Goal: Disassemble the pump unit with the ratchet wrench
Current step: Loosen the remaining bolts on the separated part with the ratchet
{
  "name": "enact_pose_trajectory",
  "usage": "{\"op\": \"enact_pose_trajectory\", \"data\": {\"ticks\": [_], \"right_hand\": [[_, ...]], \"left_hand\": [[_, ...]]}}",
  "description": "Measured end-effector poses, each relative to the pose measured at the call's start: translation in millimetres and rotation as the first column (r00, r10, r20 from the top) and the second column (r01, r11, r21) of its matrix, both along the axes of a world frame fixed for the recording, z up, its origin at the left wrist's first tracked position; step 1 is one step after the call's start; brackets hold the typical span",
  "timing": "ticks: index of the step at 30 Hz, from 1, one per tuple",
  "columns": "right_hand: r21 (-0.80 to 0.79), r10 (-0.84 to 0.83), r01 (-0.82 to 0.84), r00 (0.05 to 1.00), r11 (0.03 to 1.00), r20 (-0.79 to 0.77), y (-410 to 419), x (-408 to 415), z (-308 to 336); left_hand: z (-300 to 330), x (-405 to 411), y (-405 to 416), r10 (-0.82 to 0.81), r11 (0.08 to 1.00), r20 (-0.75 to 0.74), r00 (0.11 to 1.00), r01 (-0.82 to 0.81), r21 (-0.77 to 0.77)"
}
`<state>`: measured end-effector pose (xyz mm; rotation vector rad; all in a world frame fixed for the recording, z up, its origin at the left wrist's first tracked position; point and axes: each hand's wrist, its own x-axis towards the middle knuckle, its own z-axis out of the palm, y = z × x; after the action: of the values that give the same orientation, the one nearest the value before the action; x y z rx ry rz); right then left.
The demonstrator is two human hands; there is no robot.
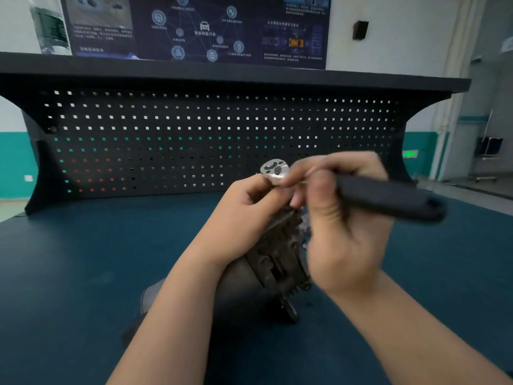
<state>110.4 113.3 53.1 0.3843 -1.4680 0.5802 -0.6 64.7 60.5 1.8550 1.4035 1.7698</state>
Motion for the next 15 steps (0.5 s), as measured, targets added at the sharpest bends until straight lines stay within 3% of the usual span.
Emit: {"op": "enact_pose_trajectory", "data": {"ticks": [2, 4, 7, 9, 12, 15], "right_hand": [[-0.32, 0.265, -0.278, 0.96, 0.906, -0.086, 17, 3, 18], [-0.558, 0.513, -0.469, 0.854, 0.684, -0.088, 38, 4, 34], [-0.757, 0.754, -0.506, 0.657, 0.413, -0.028, 56, -7, 49], [-0.817, 0.831, -0.5, 0.554, 0.287, -0.046, 61, -17, 51], [-0.823, 0.852, -0.529, 0.511, 0.208, -0.113, 61, -29, 47], [-0.804, 0.764, -0.553, 0.609, 0.218, -0.211, 55, -31, 35]], "left_hand": [[1, 3, -2, -0.009, 1.0, 0.035, 0.999, 0.009, 0.001], [1, 5, -3, -0.015, 1.0, 0.058, 0.998, 0.015, -0.013], [3, 4, -3, -0.017, 1.0, 0.075, 0.997, 0.018, -0.013], [3, 5, -4, -0.017, 1.0, 0.064, 0.998, 0.019, -0.02], [3, 5, -4, -0.052, 0.997, 0.092, 0.994, 0.056, -0.049], [2, 3, -3, -0.043, 0.998, 0.063, 0.997, 0.046, -0.043]]}}
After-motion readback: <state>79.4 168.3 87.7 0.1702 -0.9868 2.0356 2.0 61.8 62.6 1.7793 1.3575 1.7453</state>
